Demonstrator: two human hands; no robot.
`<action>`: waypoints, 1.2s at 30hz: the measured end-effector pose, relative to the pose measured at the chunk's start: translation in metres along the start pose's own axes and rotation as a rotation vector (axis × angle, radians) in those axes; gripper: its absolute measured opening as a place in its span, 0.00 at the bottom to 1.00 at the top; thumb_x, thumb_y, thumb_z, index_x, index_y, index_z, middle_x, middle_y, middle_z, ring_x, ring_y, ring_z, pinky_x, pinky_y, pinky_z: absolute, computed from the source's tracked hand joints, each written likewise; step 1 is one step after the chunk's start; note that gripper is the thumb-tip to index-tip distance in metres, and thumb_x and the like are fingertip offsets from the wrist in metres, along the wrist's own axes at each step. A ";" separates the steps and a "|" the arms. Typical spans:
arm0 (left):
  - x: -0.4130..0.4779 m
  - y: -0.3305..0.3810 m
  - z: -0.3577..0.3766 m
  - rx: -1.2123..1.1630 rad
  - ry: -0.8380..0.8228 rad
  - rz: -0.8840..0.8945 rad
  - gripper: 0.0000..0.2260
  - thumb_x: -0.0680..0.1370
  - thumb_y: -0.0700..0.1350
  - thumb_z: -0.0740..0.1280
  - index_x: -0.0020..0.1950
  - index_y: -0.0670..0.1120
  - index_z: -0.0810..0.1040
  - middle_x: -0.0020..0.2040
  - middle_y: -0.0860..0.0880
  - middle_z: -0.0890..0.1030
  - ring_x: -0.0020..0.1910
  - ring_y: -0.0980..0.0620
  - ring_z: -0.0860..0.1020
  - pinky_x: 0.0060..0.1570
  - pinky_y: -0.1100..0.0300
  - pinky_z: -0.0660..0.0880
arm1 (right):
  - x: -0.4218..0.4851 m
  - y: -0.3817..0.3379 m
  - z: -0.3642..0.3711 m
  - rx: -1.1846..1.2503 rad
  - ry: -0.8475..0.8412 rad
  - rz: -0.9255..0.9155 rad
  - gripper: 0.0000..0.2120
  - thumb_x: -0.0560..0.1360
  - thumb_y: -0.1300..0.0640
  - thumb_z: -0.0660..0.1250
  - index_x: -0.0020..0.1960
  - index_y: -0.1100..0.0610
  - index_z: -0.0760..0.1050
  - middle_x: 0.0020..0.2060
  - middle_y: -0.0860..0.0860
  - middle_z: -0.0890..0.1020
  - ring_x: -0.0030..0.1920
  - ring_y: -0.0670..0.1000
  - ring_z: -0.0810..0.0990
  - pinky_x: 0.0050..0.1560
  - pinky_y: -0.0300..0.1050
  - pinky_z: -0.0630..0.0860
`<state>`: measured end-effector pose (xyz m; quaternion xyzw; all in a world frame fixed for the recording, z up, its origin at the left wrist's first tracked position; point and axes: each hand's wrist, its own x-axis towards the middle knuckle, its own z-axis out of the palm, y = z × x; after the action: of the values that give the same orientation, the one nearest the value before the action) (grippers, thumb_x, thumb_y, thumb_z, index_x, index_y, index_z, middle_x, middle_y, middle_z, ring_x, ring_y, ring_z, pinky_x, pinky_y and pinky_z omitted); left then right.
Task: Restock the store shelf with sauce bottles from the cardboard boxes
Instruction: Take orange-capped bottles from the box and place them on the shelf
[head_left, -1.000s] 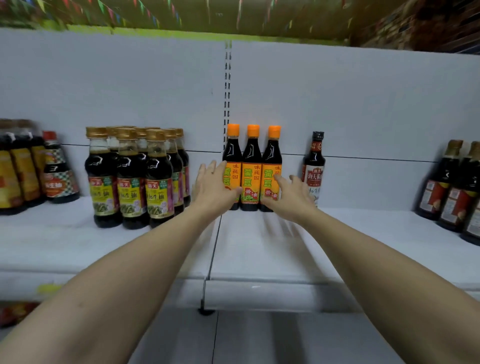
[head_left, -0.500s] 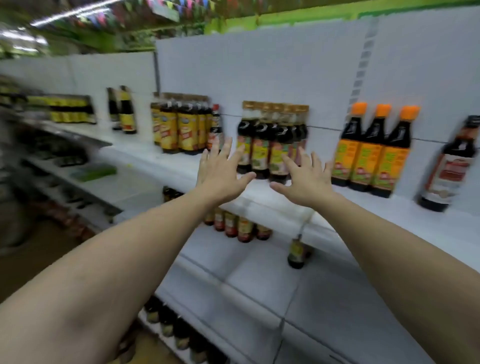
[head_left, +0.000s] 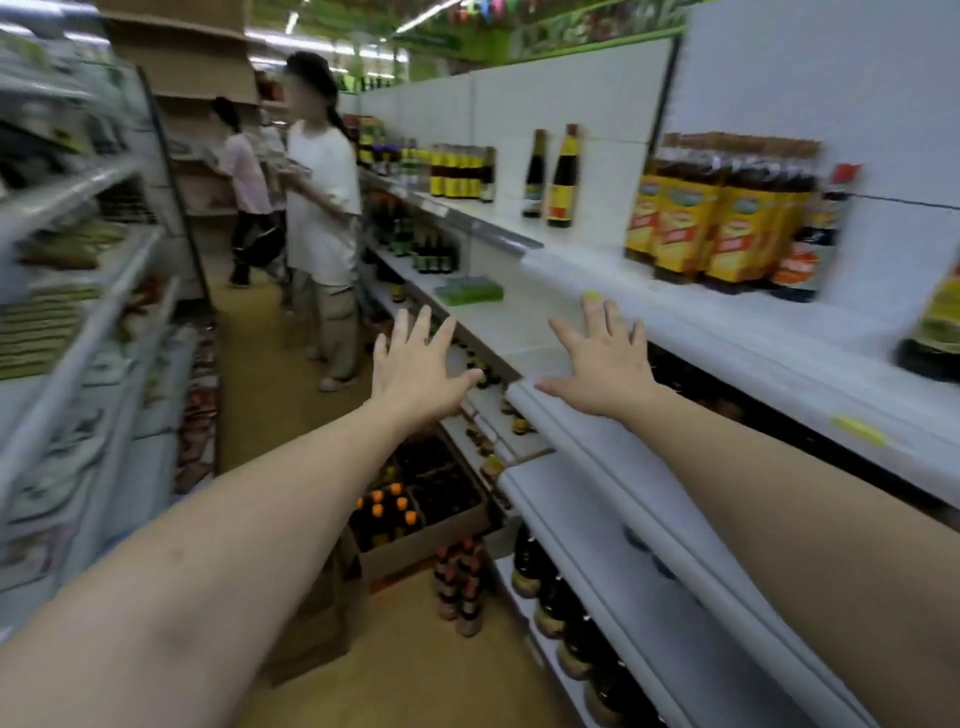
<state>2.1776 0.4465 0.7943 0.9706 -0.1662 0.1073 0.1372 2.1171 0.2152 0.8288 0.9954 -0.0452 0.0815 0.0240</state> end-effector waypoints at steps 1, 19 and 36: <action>0.006 -0.029 0.000 0.008 -0.006 -0.034 0.39 0.79 0.72 0.57 0.85 0.56 0.50 0.86 0.49 0.45 0.84 0.43 0.41 0.80 0.39 0.47 | 0.017 -0.022 0.009 0.007 -0.010 -0.026 0.43 0.77 0.28 0.60 0.84 0.44 0.48 0.83 0.56 0.41 0.82 0.62 0.38 0.79 0.70 0.42; 0.143 -0.289 0.132 0.041 -0.169 -0.421 0.40 0.79 0.72 0.57 0.85 0.57 0.49 0.85 0.48 0.44 0.83 0.39 0.41 0.79 0.37 0.49 | 0.292 -0.217 0.215 0.091 -0.319 -0.278 0.45 0.76 0.28 0.62 0.84 0.44 0.45 0.83 0.55 0.41 0.82 0.62 0.40 0.79 0.68 0.46; 0.280 -0.400 0.304 -0.051 -0.531 -0.619 0.40 0.79 0.70 0.60 0.85 0.55 0.51 0.85 0.44 0.48 0.83 0.37 0.45 0.80 0.40 0.52 | 0.477 -0.242 0.407 0.175 -0.780 -0.250 0.45 0.77 0.32 0.66 0.84 0.46 0.47 0.83 0.55 0.44 0.82 0.63 0.44 0.80 0.66 0.50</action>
<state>2.6260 0.6351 0.4878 0.9650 0.1018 -0.1975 0.1392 2.6732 0.3929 0.4962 0.9477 0.0775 -0.3017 -0.0700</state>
